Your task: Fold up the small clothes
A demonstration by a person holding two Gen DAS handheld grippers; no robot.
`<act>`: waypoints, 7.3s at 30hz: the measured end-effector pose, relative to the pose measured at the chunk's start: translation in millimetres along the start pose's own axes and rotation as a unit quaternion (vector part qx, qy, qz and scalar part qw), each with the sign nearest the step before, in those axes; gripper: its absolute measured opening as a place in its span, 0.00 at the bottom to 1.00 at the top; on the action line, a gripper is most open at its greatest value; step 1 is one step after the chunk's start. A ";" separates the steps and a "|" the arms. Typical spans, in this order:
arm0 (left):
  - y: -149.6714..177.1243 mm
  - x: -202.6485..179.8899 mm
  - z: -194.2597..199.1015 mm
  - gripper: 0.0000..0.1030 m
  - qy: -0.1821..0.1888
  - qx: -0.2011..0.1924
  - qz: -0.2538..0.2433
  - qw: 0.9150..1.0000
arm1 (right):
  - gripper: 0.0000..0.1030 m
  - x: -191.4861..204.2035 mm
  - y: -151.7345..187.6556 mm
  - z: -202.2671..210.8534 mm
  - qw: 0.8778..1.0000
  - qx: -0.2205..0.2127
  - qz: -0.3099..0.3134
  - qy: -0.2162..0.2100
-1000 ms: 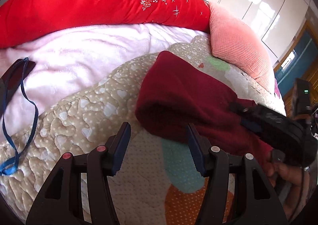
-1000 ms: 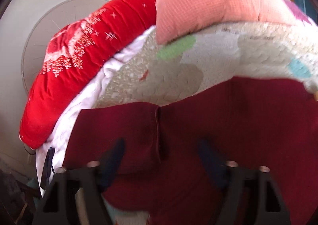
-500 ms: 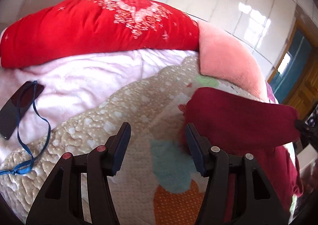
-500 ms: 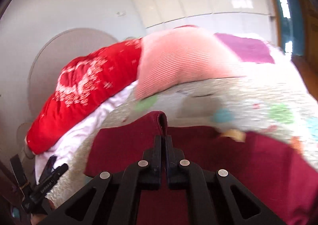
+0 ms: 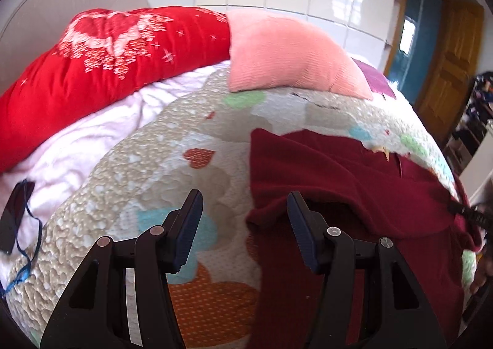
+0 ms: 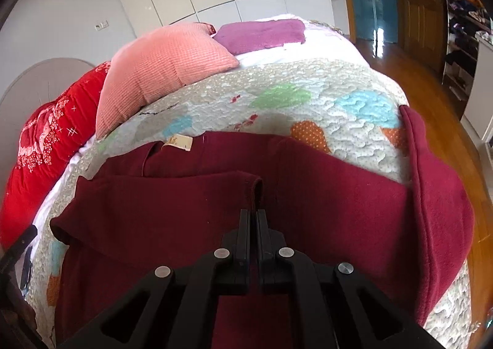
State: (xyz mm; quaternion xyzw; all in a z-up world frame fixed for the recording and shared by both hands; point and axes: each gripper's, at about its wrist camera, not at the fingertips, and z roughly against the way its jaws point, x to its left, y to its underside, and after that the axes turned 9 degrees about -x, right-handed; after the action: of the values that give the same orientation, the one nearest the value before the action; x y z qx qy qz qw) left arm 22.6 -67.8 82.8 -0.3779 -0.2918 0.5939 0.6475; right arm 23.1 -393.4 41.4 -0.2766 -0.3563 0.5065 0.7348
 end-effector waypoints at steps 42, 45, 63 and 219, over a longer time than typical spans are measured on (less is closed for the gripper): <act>25.3 -58.9 -28.5 0.67 0.055 0.089 -0.029 0.994 | 0.43 -37.6 0.3 17.4 0.997 0.010 0.006 0.074; 25.2 -76.2 -23.0 0.67 0.072 0.078 -0.039 0.994 | 0.43 -61.0 -4.9 26.3 0.996 0.008 -0.024 0.085; 34.2 -108.4 -54.7 0.67 0.057 0.098 -0.058 0.992 | 0.43 -18.3 12.5 2.5 0.999 0.033 0.005 0.008; 109.2 26.9 123.3 0.54 0.072 0.111 -0.048 0.990 | 0.60 -10.7 183.8 224.3 0.989 0.103 0.044 -0.097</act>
State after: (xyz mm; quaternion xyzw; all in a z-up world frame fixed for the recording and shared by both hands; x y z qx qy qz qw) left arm -135.9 -22.6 56.6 -0.3313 -0.1948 0.5623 0.7322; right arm -260.3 -331.9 30.8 -0.1644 -0.3591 0.5967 0.6986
